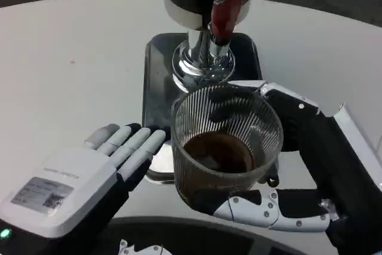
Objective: Grasp the cup under the faucet to collect the drink, then remove the cup.
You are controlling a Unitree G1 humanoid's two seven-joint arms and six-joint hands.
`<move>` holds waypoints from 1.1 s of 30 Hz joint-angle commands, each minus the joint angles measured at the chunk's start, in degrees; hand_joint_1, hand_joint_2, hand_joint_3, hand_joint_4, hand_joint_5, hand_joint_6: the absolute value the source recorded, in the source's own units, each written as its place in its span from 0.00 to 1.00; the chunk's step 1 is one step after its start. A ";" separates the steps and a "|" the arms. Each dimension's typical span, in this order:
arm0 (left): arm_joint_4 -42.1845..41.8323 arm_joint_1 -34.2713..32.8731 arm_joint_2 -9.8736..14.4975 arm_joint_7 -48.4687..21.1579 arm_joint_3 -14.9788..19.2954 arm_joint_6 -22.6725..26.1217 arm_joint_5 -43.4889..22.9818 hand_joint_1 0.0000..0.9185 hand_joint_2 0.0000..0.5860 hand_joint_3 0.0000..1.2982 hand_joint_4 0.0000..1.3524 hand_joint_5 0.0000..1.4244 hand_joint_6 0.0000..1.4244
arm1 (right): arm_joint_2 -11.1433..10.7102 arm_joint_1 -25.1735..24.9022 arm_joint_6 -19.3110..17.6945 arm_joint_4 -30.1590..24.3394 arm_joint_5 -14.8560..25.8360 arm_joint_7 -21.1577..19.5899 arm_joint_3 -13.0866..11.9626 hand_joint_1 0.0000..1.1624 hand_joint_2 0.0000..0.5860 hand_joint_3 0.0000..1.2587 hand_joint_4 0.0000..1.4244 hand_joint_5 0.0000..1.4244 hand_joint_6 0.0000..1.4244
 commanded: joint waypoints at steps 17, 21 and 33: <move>1.71 -0.91 0.25 -0.57 0.19 1.34 1.47 0.00 0.16 0.00 0.00 0.00 0.00 | 1.64 3.73 1.36 -5.06 -0.99 -1.47 4.24 0.98 0.24 0.55 0.62 0.67 0.93; 1.59 -0.60 0.06 -0.51 0.11 1.35 1.53 0.00 0.16 0.00 0.00 0.00 0.00 | 1.62 4.51 1.29 -5.44 -1.33 -1.62 4.34 0.98 0.24 0.55 0.62 0.67 0.93; 1.53 -0.17 -0.56 -0.39 -0.18 1.48 1.44 0.00 0.16 0.00 0.00 0.00 0.00 | 1.46 4.31 1.70 -5.80 -1.02 -1.24 3.94 0.98 0.24 0.55 0.63 0.67 0.93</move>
